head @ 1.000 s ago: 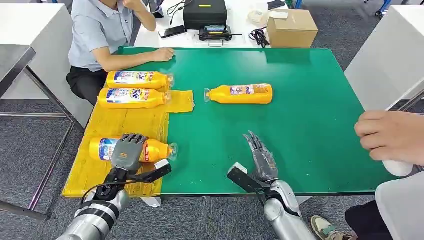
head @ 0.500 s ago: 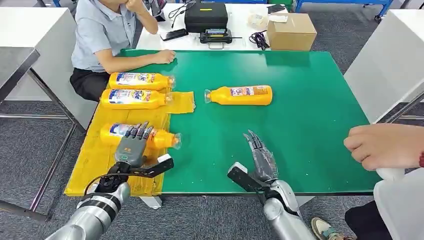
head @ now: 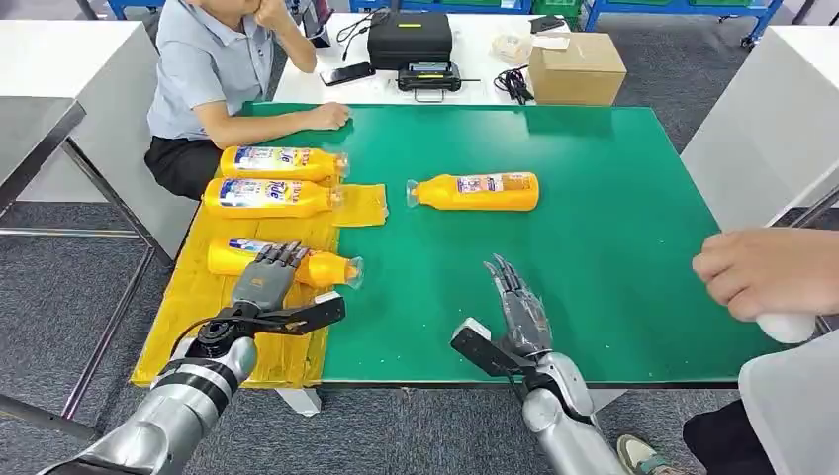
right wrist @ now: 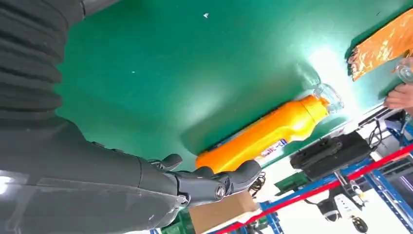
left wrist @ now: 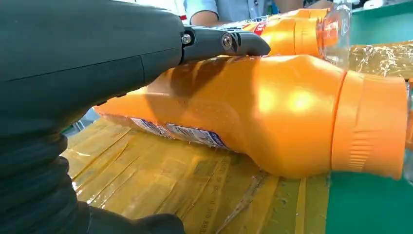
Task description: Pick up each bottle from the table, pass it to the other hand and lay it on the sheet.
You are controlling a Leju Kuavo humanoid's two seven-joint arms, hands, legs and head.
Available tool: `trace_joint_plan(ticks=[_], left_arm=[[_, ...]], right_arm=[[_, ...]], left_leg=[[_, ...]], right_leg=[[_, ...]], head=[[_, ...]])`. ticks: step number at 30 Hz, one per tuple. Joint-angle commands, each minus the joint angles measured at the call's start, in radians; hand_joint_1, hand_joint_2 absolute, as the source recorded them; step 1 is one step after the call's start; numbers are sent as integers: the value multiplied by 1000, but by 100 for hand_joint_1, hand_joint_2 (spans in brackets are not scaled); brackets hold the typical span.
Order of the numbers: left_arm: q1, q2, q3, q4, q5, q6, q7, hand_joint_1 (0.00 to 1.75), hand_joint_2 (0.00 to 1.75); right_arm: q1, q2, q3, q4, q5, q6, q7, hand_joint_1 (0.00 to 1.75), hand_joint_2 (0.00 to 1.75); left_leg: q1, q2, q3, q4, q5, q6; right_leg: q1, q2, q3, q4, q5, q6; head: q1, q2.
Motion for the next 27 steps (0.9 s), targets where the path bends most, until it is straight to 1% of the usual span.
trace_joint_plan(ticks=[1, 2, 3, 4, 5, 6, 7, 9, 10, 11, 12, 13, 14, 16, 17, 18, 22, 25, 27], left_arm=[[83, 30, -43, 118, 12, -54, 3, 0, 175], [83, 30, -43, 118, 12, -54, 3, 0, 175], [83, 30, -43, 118, 12, -54, 3, 0, 175], [83, 30, -43, 118, 12, -54, 3, 0, 175], [83, 30, -43, 118, 12, -54, 3, 0, 175], [84, 31, -52, 111, 8, -40, 8, 0, 175], [84, 31, -61, 105, 4, -29, 6, 0, 175], [83, 31, -76, 92, 1, -21, 7, 0, 175], [81, 31, -89, 84, -7, -15, 19, 0, 175], [78, 31, -98, 78, -13, -15, 27, 0, 175], [76, 33, -122, 62, -29, -7, 45, 0, 175], [74, 33, -136, 45, -40, 4, 56, 0, 175], [75, 34, -154, 22, -58, 22, 81, 0, 175], [79, 33, -180, -23, -76, 13, 112, 0, 175], [84, 38, -208, -65, -101, 4, 141, 0, 175], [89, 42, -221, -100, -110, -9, 151, 0, 175], [120, 66, -282, -260, -163, -48, 206, 0, 175], [143, 79, -310, -355, -193, -80, 247, 0, 175], [152, 85, -315, -388, -206, -79, 261, 0, 175]], right_arm=[[-39, 5, -12, 68, 2, -3, 3, 0, 175], [-39, 5, -12, 68, 2, -3, 3, 0, 175], [-39, 5, -12, 68, 2, -3, 3, 0, 175], [-39, 5, -12, 68, 2, -3, 3, 0, 175], [-39, 5, -12, 68, 2, -3, 3, 0, 175], [-38, 4, -11, 66, 6, -9, 4, 0, 175], [-35, 3, -11, 65, 6, -9, 4, 0, 175], [-28, 2, -13, 57, 10, -17, 7, 0, 175], [-25, 1, -15, 54, 12, -21, 9, 0, 175], [-21, 0, -16, 50, 14, -22, 10, 0, 175], [-15, 0, -20, 42, 17, -25, 13, 0, 175], [-7, -1, -23, 34, 19, -29, 15, 0, 175], [2, -1, -29, 23, 22, -32, 19, 0, 175], [18, -3, -37, 3, 31, -32, 25, 0, 175], [31, -1, -48, -10, 40, -36, 31, 0, 175], [42, -1, -53, -22, 44, -35, 33, 0, 175], [81, 0, -80, -67, 63, -38, 43, 0, 175], [105, 3, -95, -95, 77, -40, 48, 0, 175], [115, 3, -100, -107, 80, -38, 50, 0, 175]], left_leg=[[0, 5, 0, -1, 1, -2], [0, 8, -4, -2, 3, -3], [0, 6, 0, -1, 1, -2], [0, 5, 0, -1, 1, -2], [1, 8, -5, -2, 3, -3], [0, 6, -2, -2, 2, -2], [1, 8, -3, -3, 3, -3], [0, 4, 1, 0, 1, -2], [1, 7, -2, -2, 3, -3], [0, 4, 2, -1, 1, -2], [1, 6, 0, -2, 2, -3], [0, 4, 1, -1, 2, -2], [0, 4, 1, -1, 1, -2], [1, 5, -4, -2, 3, -3], [1, 3, 0, -1, 2, -2], [1, 4, -2, -1, 2, -3], [1, 2, 0, 0, 0, -2], [0, 2, -2, 0, 0, -2], [2, 5, -6, 0, 0, -3]], right_leg=[[0, 4, -2, 0, 2, -1], [0, 7, -7, -2, 5, -3], [0, 5, -3, -1, 3, -2], [0, 5, -3, 0, 3, -2], [1, 7, -8, -2, 6, -3], [0, 6, -5, -1, 4, -2], [1, 8, -6, -2, 6, -3], [0, 4, -1, 0, 2, -1], [1, 6, -5, -2, 5, -3], [0, 4, -1, -1, 2, -2], [1, 6, -4, -2, 4, -2], [0, 4, -2, -1, 3, -2], [0, 3, -2, 0, 2, -2], [1, 4, -7, -2, 5, -3], [1, 3, -4, -1, 3, -2], [1, 3, -6, -1, 3, -2], [1, 2, -3, 0, 1, -1], [0, 2, -4, 0, 0, -1], [2, 4, -8, -1, 1, -2]], head=[[0, 0], [0, 0], [0, 0], [0, 0], [0, 0], [0, 0], [0, 0], [0, 0], [0, 0], [0, 0], [0, 0], [0, 0], [0, 0], [0, 0], [0, 0], [0, 0], [0, 0], [0, 0], [0, 0]])
